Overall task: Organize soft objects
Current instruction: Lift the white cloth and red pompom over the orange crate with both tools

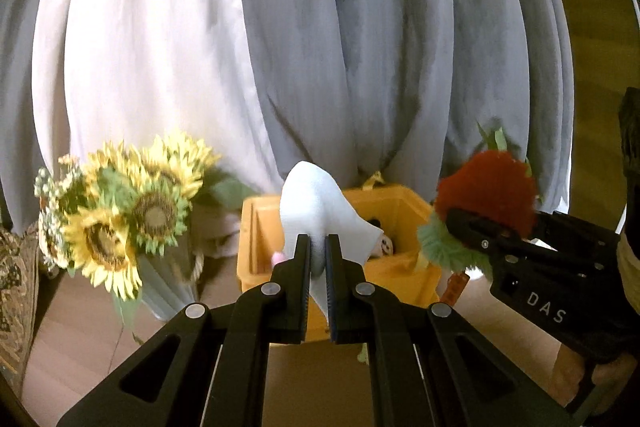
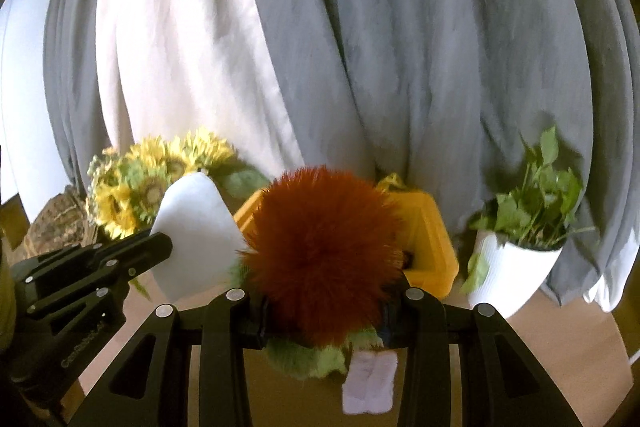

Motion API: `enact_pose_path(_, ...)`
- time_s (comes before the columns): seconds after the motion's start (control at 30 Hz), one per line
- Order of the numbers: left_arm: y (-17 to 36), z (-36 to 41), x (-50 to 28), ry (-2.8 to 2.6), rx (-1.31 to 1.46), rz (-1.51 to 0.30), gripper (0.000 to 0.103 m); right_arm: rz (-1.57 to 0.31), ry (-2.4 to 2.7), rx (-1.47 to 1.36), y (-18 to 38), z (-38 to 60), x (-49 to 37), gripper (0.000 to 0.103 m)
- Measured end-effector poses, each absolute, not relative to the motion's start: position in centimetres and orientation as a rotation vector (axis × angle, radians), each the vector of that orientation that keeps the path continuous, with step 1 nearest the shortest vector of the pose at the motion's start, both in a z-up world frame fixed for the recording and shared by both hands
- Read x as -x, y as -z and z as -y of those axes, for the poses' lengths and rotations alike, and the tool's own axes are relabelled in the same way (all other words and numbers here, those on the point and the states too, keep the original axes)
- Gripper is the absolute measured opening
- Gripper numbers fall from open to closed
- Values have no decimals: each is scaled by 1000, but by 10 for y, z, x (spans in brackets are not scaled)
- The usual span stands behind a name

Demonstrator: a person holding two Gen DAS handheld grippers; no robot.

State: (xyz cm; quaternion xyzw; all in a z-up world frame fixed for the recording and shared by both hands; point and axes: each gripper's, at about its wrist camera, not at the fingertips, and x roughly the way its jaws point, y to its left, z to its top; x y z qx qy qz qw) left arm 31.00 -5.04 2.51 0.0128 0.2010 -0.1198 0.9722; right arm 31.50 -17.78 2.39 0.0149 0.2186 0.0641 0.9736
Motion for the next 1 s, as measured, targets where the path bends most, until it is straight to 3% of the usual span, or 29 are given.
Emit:
enact_pose_path(0.53, -44, 52, -347, 242, -40, -337, 9, -376, -125, -34, -47, 184, -355, 39)
enact_pose_path(1.0, -23, 50, -402, 248, -46, -396, 9, -422, -142, -21, -31, 180, -408, 39)
